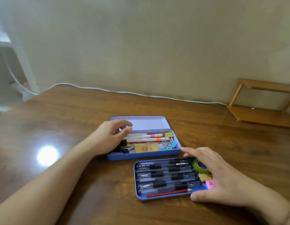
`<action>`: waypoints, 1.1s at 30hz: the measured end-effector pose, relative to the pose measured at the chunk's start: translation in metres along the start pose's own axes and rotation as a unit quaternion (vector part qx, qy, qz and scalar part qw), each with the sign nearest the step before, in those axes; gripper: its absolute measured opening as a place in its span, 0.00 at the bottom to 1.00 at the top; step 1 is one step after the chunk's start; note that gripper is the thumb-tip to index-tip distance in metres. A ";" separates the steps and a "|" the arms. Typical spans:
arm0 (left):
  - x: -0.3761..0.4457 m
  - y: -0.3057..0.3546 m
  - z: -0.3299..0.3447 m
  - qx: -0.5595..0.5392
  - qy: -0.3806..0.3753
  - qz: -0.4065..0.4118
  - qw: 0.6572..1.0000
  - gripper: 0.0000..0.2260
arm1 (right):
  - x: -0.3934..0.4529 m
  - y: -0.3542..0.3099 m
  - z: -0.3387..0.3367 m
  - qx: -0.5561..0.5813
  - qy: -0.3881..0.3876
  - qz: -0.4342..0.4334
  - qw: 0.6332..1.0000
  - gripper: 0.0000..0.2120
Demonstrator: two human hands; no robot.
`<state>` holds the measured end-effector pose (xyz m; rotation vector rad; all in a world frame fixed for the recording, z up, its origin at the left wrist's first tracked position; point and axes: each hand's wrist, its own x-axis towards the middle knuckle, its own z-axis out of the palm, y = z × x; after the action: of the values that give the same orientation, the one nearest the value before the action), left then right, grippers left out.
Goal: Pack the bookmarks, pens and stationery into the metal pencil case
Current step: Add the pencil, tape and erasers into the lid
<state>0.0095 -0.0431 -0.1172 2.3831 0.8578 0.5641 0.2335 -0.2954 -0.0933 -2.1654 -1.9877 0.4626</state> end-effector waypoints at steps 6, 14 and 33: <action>0.001 -0.002 0.005 -0.102 -0.024 -0.006 0.995 0.11 | -0.009 0.003 0.009 0.123 0.065 0.025 0.990 0.54; -0.003 0.008 0.013 -0.163 -0.084 0.025 0.983 0.25 | -0.009 -0.002 -0.011 0.143 0.087 0.021 0.986 0.54; -0.002 0.007 0.002 -0.192 -0.108 0.015 0.975 0.29 | 0.071 -0.002 0.004 0.135 0.116 0.004 0.984 0.50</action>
<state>0.0121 -0.0495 -0.1148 2.0580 0.5590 0.4265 0.2349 -0.2252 -0.1044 -1.9618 -1.6877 0.4305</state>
